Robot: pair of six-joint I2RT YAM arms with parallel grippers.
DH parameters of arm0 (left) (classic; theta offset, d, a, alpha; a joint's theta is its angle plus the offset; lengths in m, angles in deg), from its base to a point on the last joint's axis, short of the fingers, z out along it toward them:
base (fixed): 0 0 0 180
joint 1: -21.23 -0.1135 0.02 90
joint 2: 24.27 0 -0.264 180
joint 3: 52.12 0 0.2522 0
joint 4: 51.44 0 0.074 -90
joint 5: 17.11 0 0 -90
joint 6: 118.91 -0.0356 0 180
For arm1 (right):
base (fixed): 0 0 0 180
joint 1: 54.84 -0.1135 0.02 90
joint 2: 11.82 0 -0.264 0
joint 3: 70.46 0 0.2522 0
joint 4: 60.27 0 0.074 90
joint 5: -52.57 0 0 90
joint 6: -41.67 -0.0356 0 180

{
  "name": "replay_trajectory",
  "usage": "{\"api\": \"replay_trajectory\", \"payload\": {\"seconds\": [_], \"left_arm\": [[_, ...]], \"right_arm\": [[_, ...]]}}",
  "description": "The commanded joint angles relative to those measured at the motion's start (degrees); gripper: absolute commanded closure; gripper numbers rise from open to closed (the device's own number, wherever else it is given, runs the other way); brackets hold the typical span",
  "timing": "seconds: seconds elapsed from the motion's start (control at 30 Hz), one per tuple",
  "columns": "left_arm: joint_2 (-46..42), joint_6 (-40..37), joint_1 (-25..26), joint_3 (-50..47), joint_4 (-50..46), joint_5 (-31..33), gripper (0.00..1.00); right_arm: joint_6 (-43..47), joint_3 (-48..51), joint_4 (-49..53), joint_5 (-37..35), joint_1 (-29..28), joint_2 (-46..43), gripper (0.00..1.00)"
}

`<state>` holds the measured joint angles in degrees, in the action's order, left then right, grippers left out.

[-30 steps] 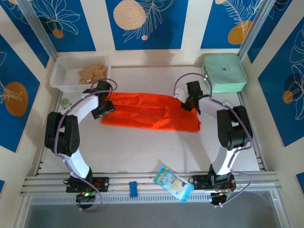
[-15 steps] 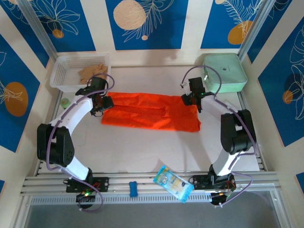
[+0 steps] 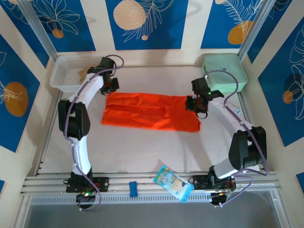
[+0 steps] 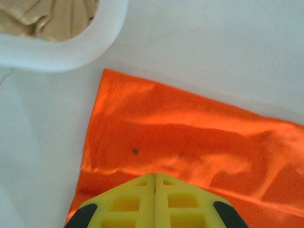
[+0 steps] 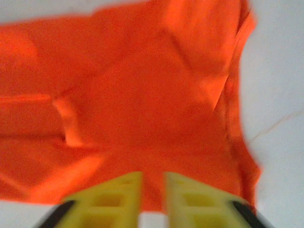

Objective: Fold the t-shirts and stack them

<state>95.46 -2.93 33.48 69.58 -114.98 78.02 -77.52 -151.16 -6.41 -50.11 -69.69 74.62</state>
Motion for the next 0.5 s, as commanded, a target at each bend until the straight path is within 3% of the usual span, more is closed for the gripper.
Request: {"api": "replay_trajectory", "payload": {"seconds": [0.0,0.23,0.47], "left_arm": [[5.5,-2.2,0.0,5.3,-6.2,-1.2,1.0],[13.9,-2.0,0.0,11.0,-6.5,-2.2,1.0],[17.2,-1.7,0.9,10.9,-6.5,0.4,1.0]], "right_arm": [[-8.0,1.0,4.5,7.1,-0.4,3.6,0.99],[-10.3,0.0,5.4,4.0,-2.8,11.3,1.0],[-10.2,-0.4,4.3,2.5,-3.3,17.1,1.0]]}}
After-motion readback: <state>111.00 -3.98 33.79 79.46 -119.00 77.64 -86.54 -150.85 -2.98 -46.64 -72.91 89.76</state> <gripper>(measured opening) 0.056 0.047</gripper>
